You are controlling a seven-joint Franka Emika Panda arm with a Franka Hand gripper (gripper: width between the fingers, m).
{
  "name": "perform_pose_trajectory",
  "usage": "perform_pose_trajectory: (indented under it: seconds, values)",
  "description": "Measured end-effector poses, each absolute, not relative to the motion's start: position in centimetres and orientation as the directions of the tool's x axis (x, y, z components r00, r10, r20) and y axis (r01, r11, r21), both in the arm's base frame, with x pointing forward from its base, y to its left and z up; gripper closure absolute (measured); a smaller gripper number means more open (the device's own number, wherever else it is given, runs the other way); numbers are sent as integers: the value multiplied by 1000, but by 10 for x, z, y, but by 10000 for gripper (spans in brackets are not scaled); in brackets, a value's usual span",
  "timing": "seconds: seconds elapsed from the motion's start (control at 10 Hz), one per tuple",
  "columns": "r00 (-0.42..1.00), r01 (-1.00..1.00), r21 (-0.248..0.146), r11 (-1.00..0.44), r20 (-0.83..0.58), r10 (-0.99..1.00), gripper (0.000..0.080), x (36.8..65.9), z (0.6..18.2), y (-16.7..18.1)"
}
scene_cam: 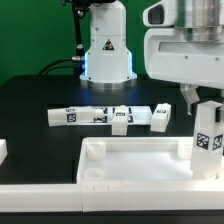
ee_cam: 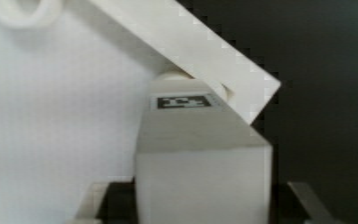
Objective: Assemble desk
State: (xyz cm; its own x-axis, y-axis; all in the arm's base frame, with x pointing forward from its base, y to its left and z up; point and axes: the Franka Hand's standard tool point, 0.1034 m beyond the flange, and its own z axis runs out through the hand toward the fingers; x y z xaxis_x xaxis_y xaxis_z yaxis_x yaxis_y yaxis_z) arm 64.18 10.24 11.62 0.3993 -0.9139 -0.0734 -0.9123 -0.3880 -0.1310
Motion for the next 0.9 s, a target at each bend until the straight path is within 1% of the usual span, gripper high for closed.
perform_pose_trajectory:
  seconds: [0.1,0.2,0.4,0.5,0.6,0.7,0.8,0.9]
  values:
    - [262,-959,-140,-246,-105,-959,511,639,116,101]
    - [197,-974,-132,-182,-115,-974,511,639,116,102]
    - [113,-988,-121,-98,-127,-985,511,639,116,102]
    - [6,-994,-110,10,-148,-989,511,639,116,103]
    - [-171,-977,-98,191,-184,-968,511,638,115,104]
    - [-238,-961,-98,260,-194,-952,511,637,115,107]
    - [-228,-963,-99,250,-193,-954,511,637,115,107]
    - [-168,-976,-107,191,-187,-968,511,636,116,107]
